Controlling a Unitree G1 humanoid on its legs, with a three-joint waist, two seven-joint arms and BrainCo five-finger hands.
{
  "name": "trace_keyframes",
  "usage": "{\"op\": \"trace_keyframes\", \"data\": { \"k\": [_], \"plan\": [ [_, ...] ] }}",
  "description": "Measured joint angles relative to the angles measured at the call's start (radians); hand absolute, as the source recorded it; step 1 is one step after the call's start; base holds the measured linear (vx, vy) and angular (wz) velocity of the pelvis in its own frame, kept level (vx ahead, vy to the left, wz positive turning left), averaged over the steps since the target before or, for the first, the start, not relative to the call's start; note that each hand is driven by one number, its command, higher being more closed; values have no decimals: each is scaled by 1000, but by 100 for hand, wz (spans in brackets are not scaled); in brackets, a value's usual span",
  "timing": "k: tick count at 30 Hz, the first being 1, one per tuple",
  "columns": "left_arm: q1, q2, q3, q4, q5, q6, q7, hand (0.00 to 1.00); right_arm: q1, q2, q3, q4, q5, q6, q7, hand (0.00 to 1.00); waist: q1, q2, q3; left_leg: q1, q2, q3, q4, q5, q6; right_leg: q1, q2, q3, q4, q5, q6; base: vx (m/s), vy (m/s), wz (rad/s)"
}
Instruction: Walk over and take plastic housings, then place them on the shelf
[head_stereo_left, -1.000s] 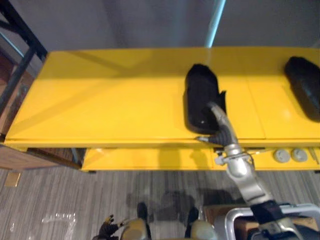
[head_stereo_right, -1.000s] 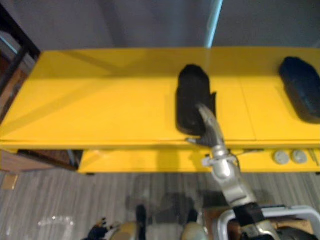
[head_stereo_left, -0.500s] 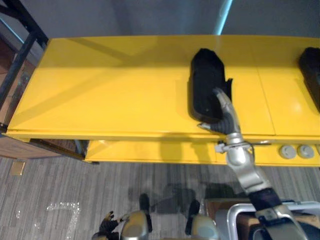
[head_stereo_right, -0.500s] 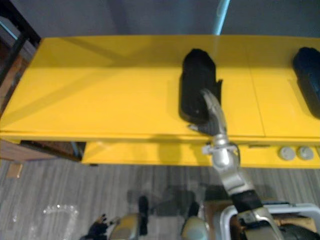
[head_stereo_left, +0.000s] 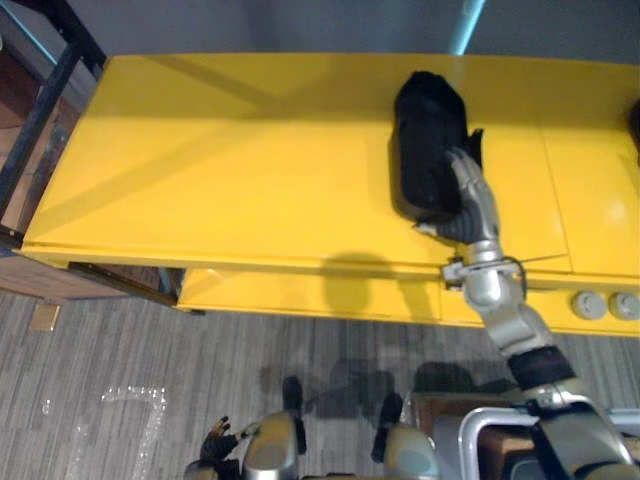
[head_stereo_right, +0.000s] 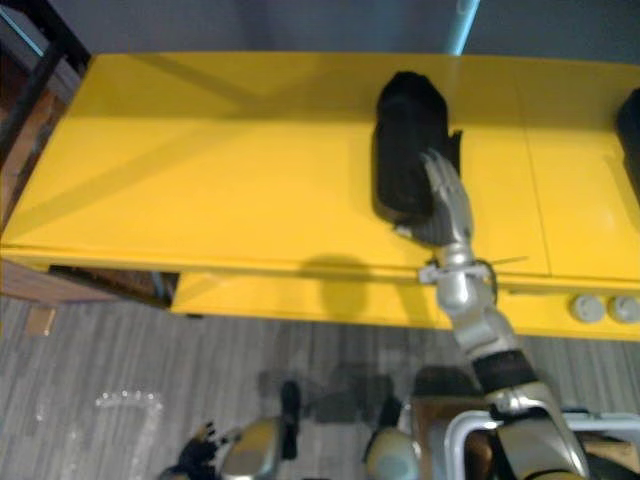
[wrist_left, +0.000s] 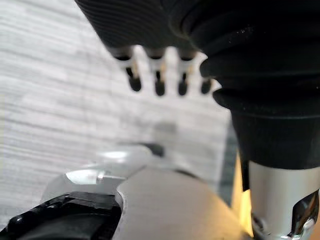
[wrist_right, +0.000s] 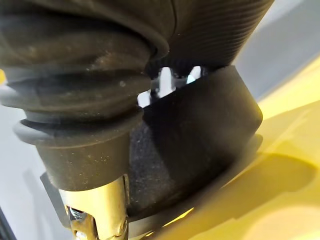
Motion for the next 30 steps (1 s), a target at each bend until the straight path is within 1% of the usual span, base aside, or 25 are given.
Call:
{"op": "trace_keyframes", "data": {
  "k": [2,9,14,17,21,22,27,30],
  "plan": [
    [0,0,1,-3,0,0,-6,0,-14,-13,2,14,-12,-1,0,0,5,0,0,0,0,-1,0,0,0,0,0,0,0,0,0,0,0,0],
    [0,0,1,-4,0,0,-14,0,-56,-49,28,51,-10,0,-1,0,7,0,0,-1,-1,-4,-3,1,2,1,0,-4,0,1,0,0,0,0],
    [0,0,1,-5,1,0,-13,0,-68,-49,28,59,-29,7,-11,0,7,0,0,-1,-2,-4,-4,2,2,1,-1,-6,-1,1,1,0,0,0],
    [0,0,1,-6,2,2,-13,0,-68,-49,27,59,-29,37,-22,0,6,0,0,1,-6,-5,-5,3,3,3,-1,-8,-1,2,3,0,0,0],
    [10,0,1,-24,2,9,-13,0,-74,-49,25,63,-29,58,-22,0,4,0,0,3,-14,-7,-16,14,10,3,-12,-13,-3,7,9,-12,12,2],
    [11,0,1,-24,2,9,-13,0,-80,-49,25,70,-29,69,-22,0,5,-1,0,3,-17,-7,-17,15,12,3,-12,-14,-3,9,11,-25,11,3],
    [11,1,1,-24,1,8,-13,0,-130,-50,25,146,-28,71,-22,0,5,-5,3,5,-30,-7,-33,32,22,4,-22,-15,-11,23,18,-35,22,2],
    [14,6,3,-25,0,8,-14,0,-151,-58,25,178,-28,68,-18,0,6,-18,10,4,-34,-9,-40,41,27,4,-27,-17,-20,34,19,-49,30,3]
  ]
}}
